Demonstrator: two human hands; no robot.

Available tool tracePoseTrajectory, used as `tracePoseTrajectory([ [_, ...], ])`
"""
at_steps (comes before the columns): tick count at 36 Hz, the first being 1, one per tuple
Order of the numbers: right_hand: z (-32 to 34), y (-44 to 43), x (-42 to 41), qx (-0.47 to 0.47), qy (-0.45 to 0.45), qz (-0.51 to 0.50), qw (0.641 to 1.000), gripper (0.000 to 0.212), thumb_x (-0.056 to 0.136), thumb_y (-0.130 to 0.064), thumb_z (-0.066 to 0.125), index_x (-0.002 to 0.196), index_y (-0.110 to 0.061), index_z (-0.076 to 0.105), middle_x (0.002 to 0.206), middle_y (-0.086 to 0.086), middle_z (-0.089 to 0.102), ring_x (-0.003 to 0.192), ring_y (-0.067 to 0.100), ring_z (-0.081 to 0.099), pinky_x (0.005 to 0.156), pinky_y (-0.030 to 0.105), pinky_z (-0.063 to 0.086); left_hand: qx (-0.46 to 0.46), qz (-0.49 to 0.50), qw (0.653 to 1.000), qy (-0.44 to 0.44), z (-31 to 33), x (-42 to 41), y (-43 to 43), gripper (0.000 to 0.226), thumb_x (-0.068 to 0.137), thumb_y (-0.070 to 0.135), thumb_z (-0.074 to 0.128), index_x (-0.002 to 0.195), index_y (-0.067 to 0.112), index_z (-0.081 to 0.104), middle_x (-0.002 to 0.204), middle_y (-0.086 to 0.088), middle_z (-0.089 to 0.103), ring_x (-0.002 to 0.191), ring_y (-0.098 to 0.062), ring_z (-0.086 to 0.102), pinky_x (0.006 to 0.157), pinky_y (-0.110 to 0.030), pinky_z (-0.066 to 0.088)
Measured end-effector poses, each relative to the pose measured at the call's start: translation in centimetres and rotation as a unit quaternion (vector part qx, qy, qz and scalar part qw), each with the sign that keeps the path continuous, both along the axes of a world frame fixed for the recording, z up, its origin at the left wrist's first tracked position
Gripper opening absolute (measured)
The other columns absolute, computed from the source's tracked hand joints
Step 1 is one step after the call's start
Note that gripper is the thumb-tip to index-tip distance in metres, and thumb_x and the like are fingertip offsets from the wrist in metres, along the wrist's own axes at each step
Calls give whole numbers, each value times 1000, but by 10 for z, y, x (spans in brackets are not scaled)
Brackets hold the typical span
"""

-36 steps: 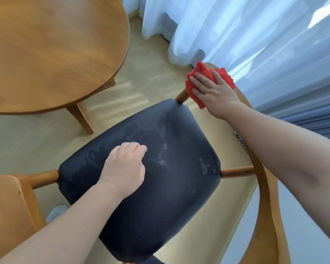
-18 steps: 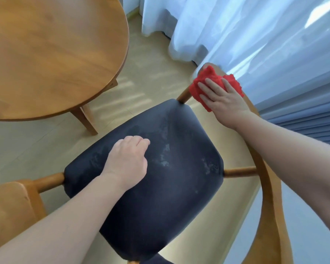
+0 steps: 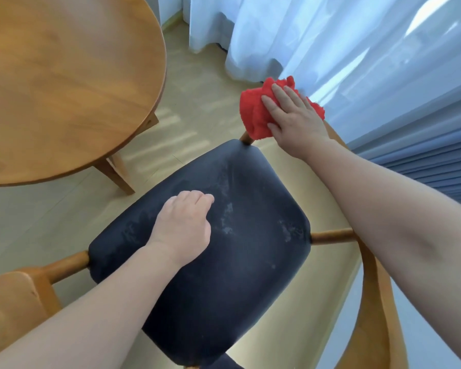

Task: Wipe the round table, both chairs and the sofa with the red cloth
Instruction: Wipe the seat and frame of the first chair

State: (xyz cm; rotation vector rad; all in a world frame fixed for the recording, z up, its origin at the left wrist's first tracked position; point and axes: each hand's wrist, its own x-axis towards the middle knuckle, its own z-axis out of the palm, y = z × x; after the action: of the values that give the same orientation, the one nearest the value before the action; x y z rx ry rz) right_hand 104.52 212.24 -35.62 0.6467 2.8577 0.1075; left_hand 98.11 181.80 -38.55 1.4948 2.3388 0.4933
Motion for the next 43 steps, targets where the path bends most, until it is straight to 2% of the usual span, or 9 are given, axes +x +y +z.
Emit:
tracePoseTrajectory([
  [4,1,3,8,-49,50,-70,995,62,100,-39,42,154,-20,19,161,6,14,148,26,11,121,41,8,5,-5,1000,-3,7,-2,2,35,66,7,58,101,8,64,90,-5,64,81,-30,61,71,-40,51],
  [7,2,3,23,-60,64,-122,989,64,100,-42,40,154,-17,19,161,5,14,149,25,9,121,42,10,4,-6,1000,-9,12,-2,3,37,66,2,65,103,8,64,93,-5,64,84,-30,61,74,-40,50],
  [15,7,-17,85,-69,34,-216,973,65,101,-43,36,155,-16,12,162,8,8,149,27,5,121,45,8,10,-29,999,-26,33,16,-4,36,67,8,52,101,9,63,91,-3,64,82,-28,61,72,-37,49],
  [20,10,-33,131,-65,14,-265,962,66,102,-45,33,155,-16,9,163,7,4,149,26,3,122,42,6,-5,-54,997,-60,47,31,-16,35,69,-1,62,103,9,62,93,-2,63,85,-27,59,74,-38,49],
  [29,10,-61,198,-62,-3,-350,935,67,102,-46,33,155,-15,7,163,6,1,149,27,1,121,40,4,-28,-81,993,-83,70,53,-25,38,79,2,58,117,11,60,107,-1,62,99,-25,57,85,-37,48],
  [32,13,-76,217,-56,-6,-384,922,67,102,-44,35,155,-14,8,162,7,3,148,29,6,120,42,12,-34,-98,991,-83,77,59,-27,38,78,0,59,115,9,61,105,-3,63,97,-27,58,82,-39,50],
  [36,13,-103,242,-77,1,-454,888,67,102,-41,37,154,-15,6,160,7,6,136,32,26,107,46,36,-39,-114,989,-80,86,65,-31,36,77,0,59,112,9,61,102,-4,63,93,-28,59,78,-40,51],
  [39,14,-125,260,-89,-4,-495,864,67,102,-39,37,154,-14,3,155,11,14,123,35,38,99,48,44,-42,-118,989,-81,93,69,-35,36,80,2,58,115,10,60,107,-3,63,96,-26,58,82,-39,50],
  [43,21,-147,271,-95,-26,-533,840,67,102,-36,38,153,-13,2,148,15,25,119,37,42,95,48,43,-47,-126,987,-87,103,74,-40,36,82,2,56,117,10,60,109,-3,62,98,-26,57,84,-37,49],
])
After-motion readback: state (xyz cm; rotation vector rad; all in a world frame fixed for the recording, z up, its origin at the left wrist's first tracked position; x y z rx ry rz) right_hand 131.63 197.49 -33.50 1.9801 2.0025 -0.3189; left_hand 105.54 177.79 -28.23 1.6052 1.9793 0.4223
